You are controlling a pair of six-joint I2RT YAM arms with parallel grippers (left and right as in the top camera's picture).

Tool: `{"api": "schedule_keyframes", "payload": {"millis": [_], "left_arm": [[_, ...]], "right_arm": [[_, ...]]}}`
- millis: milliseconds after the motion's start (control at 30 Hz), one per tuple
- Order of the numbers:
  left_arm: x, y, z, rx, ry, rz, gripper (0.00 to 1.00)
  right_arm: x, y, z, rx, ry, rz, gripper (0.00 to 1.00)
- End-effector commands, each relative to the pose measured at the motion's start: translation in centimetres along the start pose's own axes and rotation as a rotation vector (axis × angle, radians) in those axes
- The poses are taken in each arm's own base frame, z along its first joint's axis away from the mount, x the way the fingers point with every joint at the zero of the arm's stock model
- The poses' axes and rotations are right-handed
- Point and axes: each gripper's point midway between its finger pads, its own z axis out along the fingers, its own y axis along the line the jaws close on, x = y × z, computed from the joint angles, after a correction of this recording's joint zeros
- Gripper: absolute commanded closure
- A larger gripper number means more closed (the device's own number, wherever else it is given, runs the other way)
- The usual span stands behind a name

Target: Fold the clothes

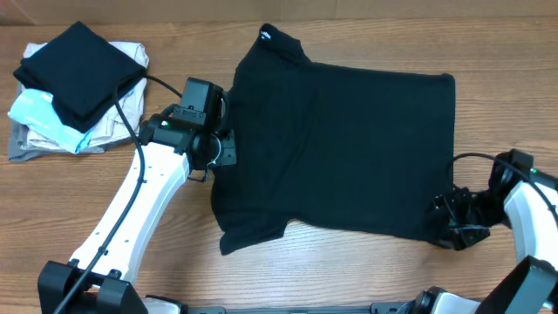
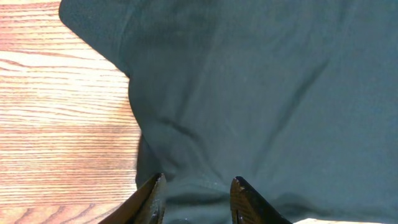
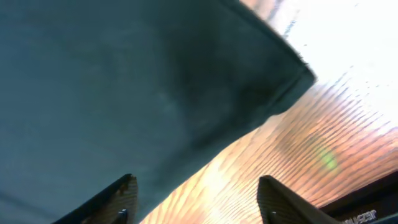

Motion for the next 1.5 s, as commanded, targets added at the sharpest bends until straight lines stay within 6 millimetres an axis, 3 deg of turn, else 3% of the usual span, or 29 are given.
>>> {"api": "schedule_keyframes", "payload": {"millis": [0,267,400,800,1033,1200,1333,1467], "left_arm": [[-0.8,0.1,-0.7,-0.005,-0.033,-0.019,0.62],[-0.6,0.4,0.5,-0.026,0.0,-0.021,0.54],[-0.3,0.6,1.5,-0.037,0.031,-0.023,0.5],[0.4,1.0,2.5,-0.056,0.075,-0.038,0.5],[0.8,1.0,2.4,-0.059,0.091,-0.063,0.49],[3.2,1.2,2.1,-0.059,0.196,-0.096,0.43],[6.8,2.1,1.0,-0.103,0.345,-0.107,0.42],[10.3,2.9,0.9,-0.123,0.476,-0.097,0.4]], "right_arm": [[-0.3,-1.1,0.7,0.045,-0.031,0.068,0.29],[-1.2,-1.8,1.4,0.091,-0.051,0.118,0.28],[-1.7,-1.6,2.2,0.1,-0.043,0.121,0.32],[-1.9,-3.2,5.2,0.139,-0.045,0.165,0.41],[-2.7,-3.4,6.4,0.121,-0.093,0.189,0.7],[-2.7,-3.5,6.3,0.128,-0.09,0.156,0.84],[-2.4,-3.7,6.3,0.135,-0.081,0.151,0.94],[-2.3,-3.6,6.4,0.133,-0.072,0.134,0.96]]}}
